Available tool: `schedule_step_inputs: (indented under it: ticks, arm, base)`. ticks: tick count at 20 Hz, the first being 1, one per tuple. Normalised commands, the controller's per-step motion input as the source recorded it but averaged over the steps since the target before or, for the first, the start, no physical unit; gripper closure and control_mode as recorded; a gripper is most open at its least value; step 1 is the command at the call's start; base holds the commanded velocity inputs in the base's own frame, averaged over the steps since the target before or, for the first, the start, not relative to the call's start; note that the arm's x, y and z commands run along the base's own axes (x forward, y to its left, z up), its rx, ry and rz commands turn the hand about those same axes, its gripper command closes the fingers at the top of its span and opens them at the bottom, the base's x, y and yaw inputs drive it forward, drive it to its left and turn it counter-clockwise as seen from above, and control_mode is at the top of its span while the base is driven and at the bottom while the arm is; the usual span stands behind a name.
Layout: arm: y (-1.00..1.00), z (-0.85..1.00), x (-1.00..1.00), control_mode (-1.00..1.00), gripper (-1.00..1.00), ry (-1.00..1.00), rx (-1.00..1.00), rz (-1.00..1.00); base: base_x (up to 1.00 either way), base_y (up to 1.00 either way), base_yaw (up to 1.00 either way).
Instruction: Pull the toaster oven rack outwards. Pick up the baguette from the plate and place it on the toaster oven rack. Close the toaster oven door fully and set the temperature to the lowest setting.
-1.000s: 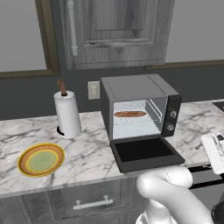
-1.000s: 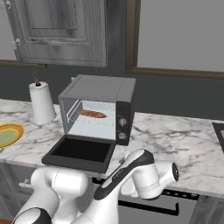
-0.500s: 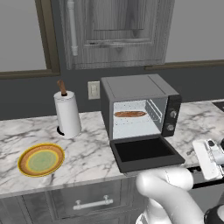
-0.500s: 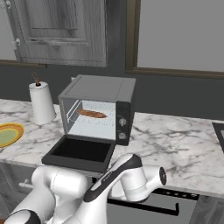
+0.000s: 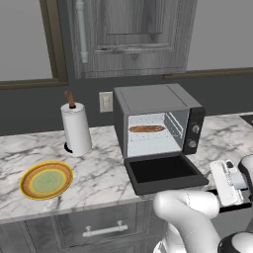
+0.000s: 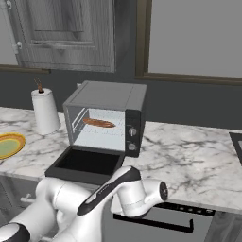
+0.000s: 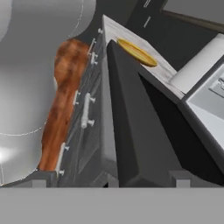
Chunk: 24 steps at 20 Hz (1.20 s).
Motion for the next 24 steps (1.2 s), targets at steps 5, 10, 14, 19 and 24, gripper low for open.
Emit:
schedule_step_inputs:
  ticks: [5,10,14,19,24]
  arm:
    - [0.11,-0.09,0.26,-1.0,-1.0,0.11,0.0,-0.04]
    - [0.0,0.0,0.33,-1.0,-1.0,0.06,0.07,-0.03]
    - [-0.01,0.0,0.42,-1.0,-1.0,0.03,0.14,-0.01]
    - [0.0,0.0,0.54,-1.0,-1.0,0.0,0.2,0.0]
    - [-0.02,0.0,0.56,-1.0,-1.0,0.0,0.24,0.0]
  base:
    - [0.0,0.0,0.0]
    - [0.0,0.0,0.0]
    - [0.0,0.0,0.0]
    - [0.0,0.0,0.0]
    - [0.0,0.0,0.0]
